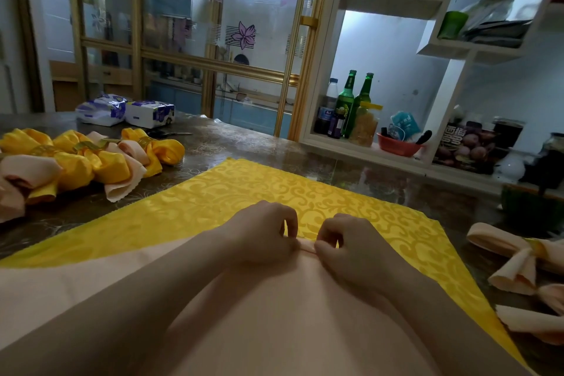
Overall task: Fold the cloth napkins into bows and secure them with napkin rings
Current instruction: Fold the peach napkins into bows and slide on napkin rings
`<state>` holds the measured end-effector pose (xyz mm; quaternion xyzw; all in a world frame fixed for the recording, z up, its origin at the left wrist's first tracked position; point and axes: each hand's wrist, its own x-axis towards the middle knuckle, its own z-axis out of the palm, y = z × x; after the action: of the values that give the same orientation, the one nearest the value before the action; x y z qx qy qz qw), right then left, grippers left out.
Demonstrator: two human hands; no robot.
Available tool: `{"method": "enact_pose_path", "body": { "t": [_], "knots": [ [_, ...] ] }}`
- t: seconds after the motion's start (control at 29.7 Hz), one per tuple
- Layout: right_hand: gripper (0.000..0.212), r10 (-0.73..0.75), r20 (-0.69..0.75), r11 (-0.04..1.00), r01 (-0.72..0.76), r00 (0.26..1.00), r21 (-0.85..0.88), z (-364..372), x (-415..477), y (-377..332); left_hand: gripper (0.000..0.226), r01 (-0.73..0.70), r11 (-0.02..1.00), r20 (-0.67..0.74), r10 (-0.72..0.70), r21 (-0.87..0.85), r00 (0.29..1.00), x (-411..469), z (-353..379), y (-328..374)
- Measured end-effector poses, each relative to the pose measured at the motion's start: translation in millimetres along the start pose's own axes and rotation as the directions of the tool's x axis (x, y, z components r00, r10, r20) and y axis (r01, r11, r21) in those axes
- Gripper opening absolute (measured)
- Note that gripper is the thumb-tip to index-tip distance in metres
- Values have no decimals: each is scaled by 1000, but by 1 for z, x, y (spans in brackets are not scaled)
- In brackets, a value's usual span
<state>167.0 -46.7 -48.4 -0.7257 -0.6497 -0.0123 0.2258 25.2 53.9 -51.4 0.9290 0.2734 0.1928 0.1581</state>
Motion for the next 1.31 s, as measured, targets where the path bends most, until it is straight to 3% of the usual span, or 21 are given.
{"method": "enact_pose_path", "body": {
  "t": [0.13,0.3,0.54,0.78,0.98,1.11,1.31],
  "knots": [
    [13,82,4,996,-82,997,24,-2,1,3,14,56,996,19,-55,-74,998,2,1,-3],
    [10,189,108,957,-208,976,202,-8,-3,10,22,61,996,54,-57,-65,997,3,-2,-6],
    [11,193,105,971,-205,976,125,-18,-3,8,15,52,997,87,-48,-52,995,0,-12,-8],
    [27,98,75,995,-96,992,-22,-9,-4,-6,18,-114,939,7,118,325,993,-4,-6,13],
    [15,181,310,982,-191,934,4,-20,-1,-13,11,107,994,172,-101,-28,980,-6,-7,19],
    [12,182,280,972,-215,943,95,-25,-2,-9,20,98,995,157,-93,-19,983,-3,-8,15],
    [9,175,251,975,-203,952,92,-23,-4,-5,23,49,999,92,-50,19,994,-4,-7,9]
  ]
}}
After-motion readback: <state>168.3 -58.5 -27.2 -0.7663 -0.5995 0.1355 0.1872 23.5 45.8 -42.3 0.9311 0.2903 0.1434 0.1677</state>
